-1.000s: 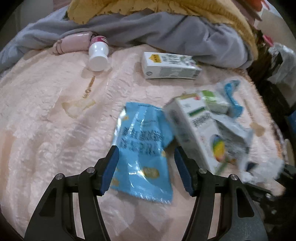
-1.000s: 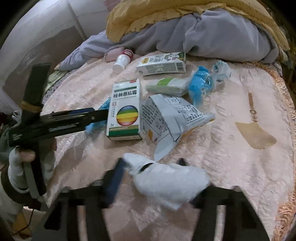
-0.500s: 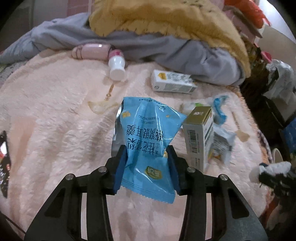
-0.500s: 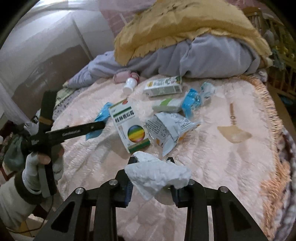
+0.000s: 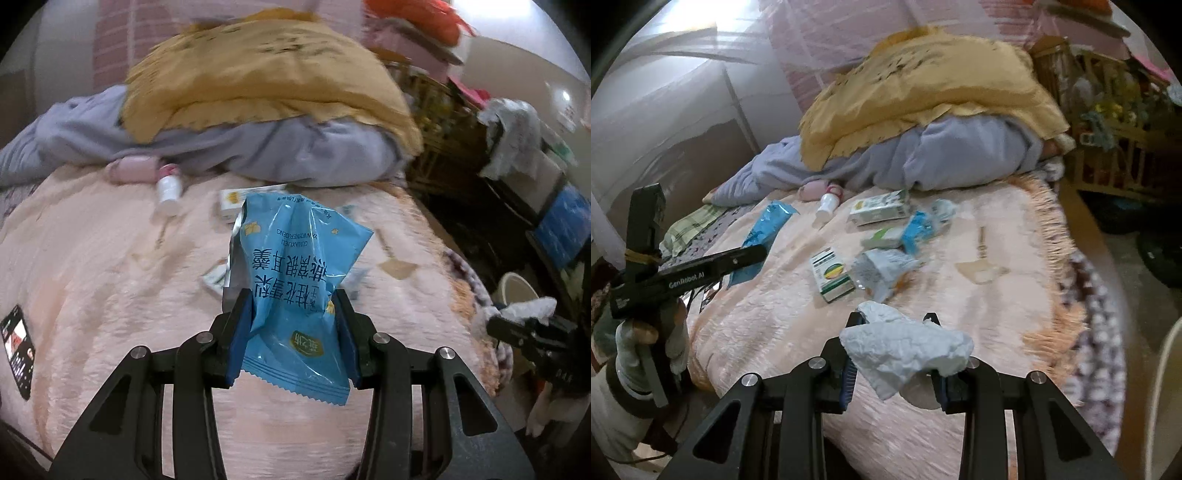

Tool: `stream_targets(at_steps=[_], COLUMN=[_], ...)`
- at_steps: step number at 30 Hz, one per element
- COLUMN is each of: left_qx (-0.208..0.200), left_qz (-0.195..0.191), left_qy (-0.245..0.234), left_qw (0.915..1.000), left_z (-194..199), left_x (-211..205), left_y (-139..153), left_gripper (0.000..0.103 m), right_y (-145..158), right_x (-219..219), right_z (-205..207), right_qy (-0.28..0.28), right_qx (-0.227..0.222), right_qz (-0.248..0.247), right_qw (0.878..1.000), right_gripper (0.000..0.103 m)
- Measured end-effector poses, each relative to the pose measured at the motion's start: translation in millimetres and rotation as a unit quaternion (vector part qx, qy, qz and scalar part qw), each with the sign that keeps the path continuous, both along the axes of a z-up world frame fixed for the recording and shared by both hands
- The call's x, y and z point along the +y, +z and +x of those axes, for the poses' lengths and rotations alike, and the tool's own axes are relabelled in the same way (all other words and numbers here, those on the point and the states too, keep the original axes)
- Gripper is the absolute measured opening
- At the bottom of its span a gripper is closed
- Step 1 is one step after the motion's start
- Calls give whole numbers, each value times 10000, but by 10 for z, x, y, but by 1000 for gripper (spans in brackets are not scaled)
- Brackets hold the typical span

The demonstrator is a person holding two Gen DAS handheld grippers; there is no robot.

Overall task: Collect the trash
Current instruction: 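Carry the blue wrapper and white tissue over the white bucket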

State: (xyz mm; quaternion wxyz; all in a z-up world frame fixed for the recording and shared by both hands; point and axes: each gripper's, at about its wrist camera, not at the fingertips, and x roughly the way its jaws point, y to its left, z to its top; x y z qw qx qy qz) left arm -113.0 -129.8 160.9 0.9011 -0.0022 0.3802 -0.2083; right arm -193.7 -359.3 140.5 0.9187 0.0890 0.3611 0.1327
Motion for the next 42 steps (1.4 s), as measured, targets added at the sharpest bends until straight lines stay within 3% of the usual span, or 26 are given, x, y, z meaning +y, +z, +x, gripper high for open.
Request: stream_targets(at_steps=[21,42], left_qx=[-226,-201], left_qz=[207,312], left_qy=[-1260,-2190], left_qw=[9916,9750], left_z=[-465,-740], left_x=[-1485,-2689], left_y=[176,107], left_gripper=[41,41], right_y=[159,64], right_x=[-1103,-2070], right_z=[-693,-1080], right_qy=[-1125,-2101], right_qx=[-148,-36], right_qz=[-117,-238], right_qw=[9935,9774], right_gripper=[32,32])
